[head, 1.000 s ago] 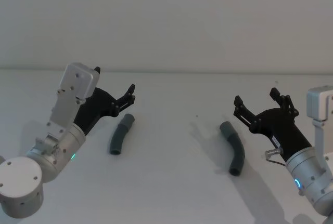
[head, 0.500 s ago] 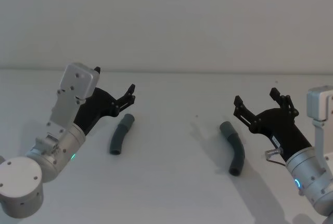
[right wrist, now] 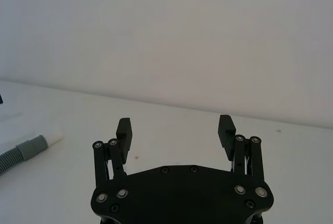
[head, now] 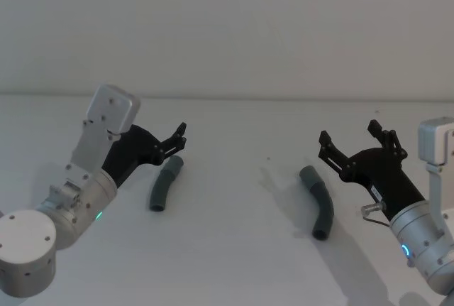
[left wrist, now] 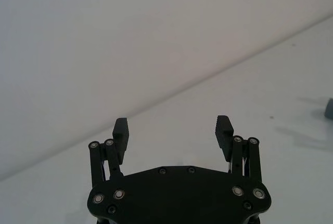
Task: Use both hands to pick up one end of the pipe from the table, align the ends, and insert them.
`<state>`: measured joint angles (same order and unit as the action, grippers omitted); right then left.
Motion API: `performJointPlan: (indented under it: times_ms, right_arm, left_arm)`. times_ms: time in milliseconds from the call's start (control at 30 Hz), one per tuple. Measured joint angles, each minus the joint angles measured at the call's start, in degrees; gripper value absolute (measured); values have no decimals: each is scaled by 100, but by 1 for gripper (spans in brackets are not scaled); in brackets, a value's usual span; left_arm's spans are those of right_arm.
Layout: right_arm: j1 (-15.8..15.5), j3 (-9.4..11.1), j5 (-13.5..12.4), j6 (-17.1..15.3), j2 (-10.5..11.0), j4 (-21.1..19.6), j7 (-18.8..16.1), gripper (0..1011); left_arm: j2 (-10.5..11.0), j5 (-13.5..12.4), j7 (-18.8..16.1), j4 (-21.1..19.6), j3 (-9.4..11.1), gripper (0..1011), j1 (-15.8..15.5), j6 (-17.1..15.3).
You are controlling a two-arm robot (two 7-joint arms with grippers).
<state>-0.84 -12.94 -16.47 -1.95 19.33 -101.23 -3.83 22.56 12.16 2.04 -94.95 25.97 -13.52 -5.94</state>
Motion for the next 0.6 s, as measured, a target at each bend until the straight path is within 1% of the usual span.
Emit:
performJointPlan:
  times_ms: [67, 167, 267, 400, 467, 533, 600]
  right_arm:
    - [0, 0, 0, 0, 0, 0, 0, 1002]
    - [0, 0, 0, 0, 0, 0, 0, 1002]
    - [0, 0, 0, 0, 0, 0, 0, 1002]
    - [0, 0, 0, 0, 0, 0, 0, 1002]
    - [0, 0, 0, 0, 0, 0, 0, 1002]
    - [0, 0, 0, 0, 0, 0, 0, 1002]
    - [0, 0, 0, 0, 0, 0, 0, 1002]
  left_arm:
    - [14, 21, 25, -42, -3, 1001, 5, -100]
    - [51, 94, 100, -168, -12, 1001, 22, -428]
    - [70, 146, 145, -252, -20, 1001, 37, -659]
    - [94, 259, 219, -422, -41, 1001, 76, -1105]
    - [95, 302, 238, -477, -51, 1001, 93, -1249]
    - [86, 409, 275, -580, -82, 1001, 140, -1542]
    - [74, 461, 288, -623, -101, 1001, 163, -1664]
